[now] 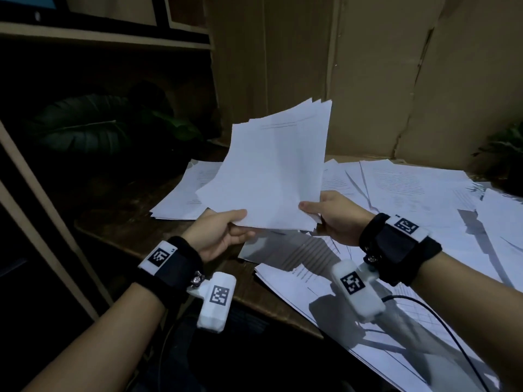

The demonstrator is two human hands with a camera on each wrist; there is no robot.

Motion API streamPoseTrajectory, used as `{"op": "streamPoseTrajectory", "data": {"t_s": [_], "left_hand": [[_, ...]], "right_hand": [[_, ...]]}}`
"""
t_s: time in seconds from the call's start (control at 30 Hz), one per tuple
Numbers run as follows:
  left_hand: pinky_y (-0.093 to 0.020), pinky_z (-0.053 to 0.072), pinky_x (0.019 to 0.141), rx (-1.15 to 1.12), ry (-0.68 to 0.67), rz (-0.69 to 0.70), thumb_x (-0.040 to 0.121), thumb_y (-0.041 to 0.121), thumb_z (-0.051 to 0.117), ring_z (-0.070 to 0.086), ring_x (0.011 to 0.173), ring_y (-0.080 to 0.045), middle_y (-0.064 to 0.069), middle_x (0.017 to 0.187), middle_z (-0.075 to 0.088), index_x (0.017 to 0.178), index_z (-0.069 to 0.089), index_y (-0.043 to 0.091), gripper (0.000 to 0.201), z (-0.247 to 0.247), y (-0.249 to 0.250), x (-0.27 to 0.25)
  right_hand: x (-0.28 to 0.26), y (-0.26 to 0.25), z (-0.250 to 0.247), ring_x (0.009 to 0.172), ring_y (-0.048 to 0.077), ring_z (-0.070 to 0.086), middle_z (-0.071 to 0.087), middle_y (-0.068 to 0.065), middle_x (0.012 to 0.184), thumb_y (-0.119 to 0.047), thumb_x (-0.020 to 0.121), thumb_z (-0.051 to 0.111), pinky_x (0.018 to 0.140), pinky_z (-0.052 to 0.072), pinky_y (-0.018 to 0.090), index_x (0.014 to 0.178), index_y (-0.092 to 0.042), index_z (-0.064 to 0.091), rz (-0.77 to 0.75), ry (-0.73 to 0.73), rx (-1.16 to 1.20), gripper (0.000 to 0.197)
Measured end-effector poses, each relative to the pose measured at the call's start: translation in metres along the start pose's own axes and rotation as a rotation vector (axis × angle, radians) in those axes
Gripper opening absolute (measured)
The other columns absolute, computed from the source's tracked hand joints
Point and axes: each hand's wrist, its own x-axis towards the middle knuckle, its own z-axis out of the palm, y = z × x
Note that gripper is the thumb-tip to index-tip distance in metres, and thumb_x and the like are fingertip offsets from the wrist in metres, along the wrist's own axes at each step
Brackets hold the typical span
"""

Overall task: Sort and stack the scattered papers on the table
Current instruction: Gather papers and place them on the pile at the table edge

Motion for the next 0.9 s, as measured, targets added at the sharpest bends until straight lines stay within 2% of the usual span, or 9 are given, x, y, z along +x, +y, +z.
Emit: {"op": "streamPoseTrajectory", "data": {"t_s": [0.1, 0.23, 0.37, 0.43, 0.5, 0.6, 0.73, 0.8, 0.9], "left_hand": [[-0.025, 0.058, 0.056, -0.058, 0.073, 0.014, 0.099, -0.005, 0.043, 0.074, 0.071, -0.021, -0.011, 0.095, 0.074, 0.114, 0.057, 0.008, 0.024, -0.007, 0.002, 0.009], [-0.025, 0.058, 0.054, -0.103, 0.175, -0.036, 0.1, -0.007, 0.037, 0.074, 0.065, -0.021, -0.014, 0.081, 0.075, 0.11, 0.054, 0.005, 0.023, -0.024, 0.005, 0.021], [-0.021, 0.054, 0.044, -0.157, 0.313, -0.098, 0.103, -0.005, 0.033, 0.073, 0.059, -0.017, -0.01, 0.072, 0.074, 0.121, 0.049, 0.003, 0.026, -0.043, 0.012, 0.036], [-0.019, 0.056, 0.051, -0.171, 0.348, -0.125, 0.105, -0.002, 0.029, 0.073, 0.068, -0.016, -0.013, 0.081, 0.072, 0.126, 0.048, 0.003, 0.029, -0.051, 0.015, 0.043], [-0.018, 0.057, 0.074, -0.193, 0.377, -0.148, 0.106, 0.001, 0.025, 0.071, 0.088, -0.019, -0.016, 0.1, 0.072, 0.132, 0.045, 0.0, 0.033, -0.058, 0.019, 0.049], [-0.022, 0.058, 0.052, -0.162, 0.42, -0.178, 0.107, 0.003, 0.022, 0.059, 0.119, -0.024, -0.019, 0.13, 0.059, 0.136, 0.038, -0.004, 0.034, -0.061, 0.024, 0.056], [-0.028, 0.057, 0.045, -0.118, 0.438, -0.187, 0.107, 0.009, 0.033, 0.061, 0.113, -0.027, -0.021, 0.124, 0.06, 0.14, 0.038, -0.004, 0.036, -0.065, 0.027, 0.062], [-0.036, 0.06, 0.051, -0.163, 0.405, -0.211, 0.104, 0.017, 0.046, 0.064, 0.105, -0.031, -0.023, 0.126, 0.061, 0.133, 0.047, -0.002, 0.035, -0.064, 0.031, 0.055], [-0.046, 0.059, 0.065, -0.14, 0.327, -0.265, 0.101, 0.026, 0.051, 0.069, 0.086, -0.038, -0.029, 0.108, 0.062, 0.113, 0.05, -0.002, 0.031, -0.06, 0.037, 0.038]], "right_hand": [[-0.001, -0.004, 0.006, 0.06, 0.018, 0.062, 0.067, 0.01, 0.098, -0.017, 0.103, 0.053, 0.052, 0.054, 0.022, 0.126, 0.0, 0.057, 0.034, -0.006, 0.083, 0.029], [-0.007, -0.008, 0.001, 0.068, 0.025, 0.07, 0.075, 0.017, 0.104, -0.035, 0.103, 0.051, 0.054, 0.055, 0.027, 0.123, -0.008, 0.055, 0.084, -0.07, 0.098, 0.034], [-0.011, -0.006, -0.01, 0.069, 0.025, 0.07, 0.075, 0.016, 0.106, -0.028, 0.103, 0.052, 0.057, 0.055, 0.028, 0.129, -0.009, 0.054, 0.096, -0.033, 0.1, 0.031], [-0.013, -0.004, -0.015, 0.07, 0.024, 0.07, 0.075, 0.015, 0.105, -0.026, 0.103, 0.053, 0.057, 0.055, 0.028, 0.129, -0.009, 0.055, 0.098, -0.018, 0.1, 0.031], [-0.013, -0.002, -0.019, 0.069, 0.024, 0.07, 0.076, 0.015, 0.105, -0.025, 0.102, 0.053, 0.055, 0.054, 0.028, 0.128, -0.009, 0.056, 0.1, -0.004, 0.098, 0.03], [-0.014, 0.001, -0.023, 0.068, 0.024, 0.069, 0.076, 0.014, 0.104, -0.024, 0.102, 0.054, 0.055, 0.054, 0.028, 0.127, -0.009, 0.056, 0.098, 0.009, 0.092, 0.03], [-0.015, 0.002, -0.027, 0.068, 0.023, 0.069, 0.076, 0.013, 0.104, -0.024, 0.102, 0.052, 0.055, 0.055, 0.027, 0.127, -0.01, 0.056, 0.101, 0.01, 0.082, 0.029], [-0.017, 0.004, -0.032, 0.069, 0.023, 0.069, 0.076, 0.013, 0.105, -0.025, 0.102, 0.052, 0.059, 0.056, 0.028, 0.127, -0.01, 0.056, 0.101, 0.012, 0.081, 0.029], [-0.023, 0.007, -0.046, 0.072, 0.023, 0.068, 0.076, 0.013, 0.107, -0.027, 0.101, 0.056, 0.061, 0.057, 0.029, 0.127, -0.012, 0.056, 0.105, 0.027, 0.077, 0.031]]}}
